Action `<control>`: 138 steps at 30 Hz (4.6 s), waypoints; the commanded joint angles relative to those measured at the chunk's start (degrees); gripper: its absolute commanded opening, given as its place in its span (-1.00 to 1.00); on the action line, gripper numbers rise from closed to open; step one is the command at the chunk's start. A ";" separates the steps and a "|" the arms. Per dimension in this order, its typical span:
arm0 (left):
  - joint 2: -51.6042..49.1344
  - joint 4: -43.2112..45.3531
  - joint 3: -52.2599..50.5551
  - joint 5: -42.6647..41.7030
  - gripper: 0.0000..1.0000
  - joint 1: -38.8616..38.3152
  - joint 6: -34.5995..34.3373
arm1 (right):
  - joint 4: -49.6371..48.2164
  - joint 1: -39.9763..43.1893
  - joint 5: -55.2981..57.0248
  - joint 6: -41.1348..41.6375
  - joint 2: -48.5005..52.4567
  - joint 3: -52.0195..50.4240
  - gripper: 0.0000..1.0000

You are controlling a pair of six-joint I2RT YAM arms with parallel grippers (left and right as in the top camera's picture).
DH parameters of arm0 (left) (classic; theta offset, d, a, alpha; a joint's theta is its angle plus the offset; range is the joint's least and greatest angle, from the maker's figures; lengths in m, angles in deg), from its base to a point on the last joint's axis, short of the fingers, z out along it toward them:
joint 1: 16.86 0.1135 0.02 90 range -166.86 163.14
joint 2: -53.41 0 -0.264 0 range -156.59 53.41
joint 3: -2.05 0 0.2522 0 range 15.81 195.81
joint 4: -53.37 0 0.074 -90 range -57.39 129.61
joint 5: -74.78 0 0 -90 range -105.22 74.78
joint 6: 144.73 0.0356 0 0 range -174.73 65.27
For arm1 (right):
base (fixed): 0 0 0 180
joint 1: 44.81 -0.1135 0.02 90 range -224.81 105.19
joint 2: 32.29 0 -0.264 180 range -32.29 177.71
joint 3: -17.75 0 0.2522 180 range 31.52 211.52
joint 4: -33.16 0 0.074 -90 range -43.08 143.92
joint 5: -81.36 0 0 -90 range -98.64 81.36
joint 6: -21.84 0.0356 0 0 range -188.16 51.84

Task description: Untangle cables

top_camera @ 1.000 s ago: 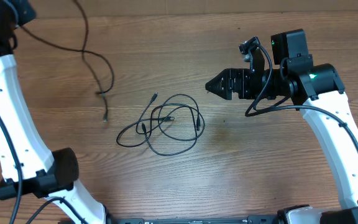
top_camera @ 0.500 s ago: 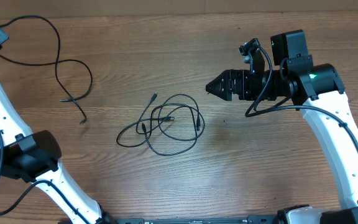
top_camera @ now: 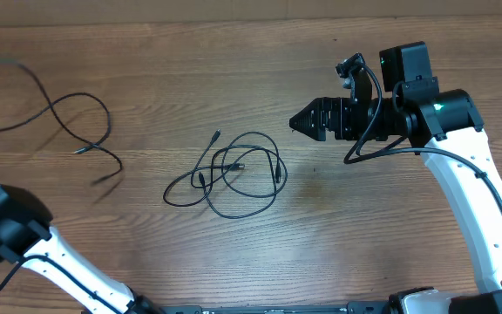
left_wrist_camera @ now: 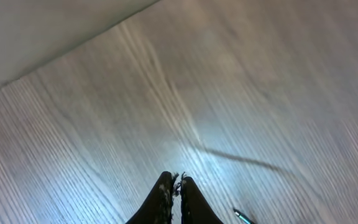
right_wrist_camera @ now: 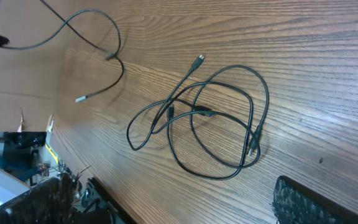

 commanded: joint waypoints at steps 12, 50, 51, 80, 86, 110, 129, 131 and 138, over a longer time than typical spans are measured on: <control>-0.44 -1.42 0.00 -11.37 -0.72 15.56 -0.81 | -0.22 0.15 0.28 -0.52 -0.42 1.84 1.00; -0.44 -8.61 0.00 -50.27 0.99 16.33 -14.25 | -0.79 0.15 0.24 -0.50 -0.42 1.84 1.00; -0.44 -8.66 0.00 -51.87 0.99 16.61 -16.44 | -0.79 0.15 0.26 -0.50 -0.42 1.84 1.00; -0.44 -10.95 0.00 -22.51 1.00 14.91 -14.03 | -1.01 0.15 0.22 -0.48 -0.42 1.84 1.00; -0.39 -11.06 0.09 -27.26 0.87 12.09 0.48 | -0.98 0.15 0.22 -0.46 -0.42 1.84 1.00; -0.39 -13.18 0.07 -33.48 0.99 -32.04 44.81 | -6.60 7.61 2.80 17.55 -0.42 1.86 1.00; 9.75 -13.18 -3.34 -10.67 0.99 -56.06 27.47 | 2.93 24.26 0.00 11.30 -0.42 1.84 1.00; 12.92 -13.18 -7.93 -7.45 0.99 -57.31 26.18 | 3.02 24.26 0.00 11.28 -0.42 1.84 1.00; 24.87 -13.18 -28.35 -7.76 1.00 -59.34 21.81 | 2.97 24.26 0.00 11.30 -0.42 1.84 1.00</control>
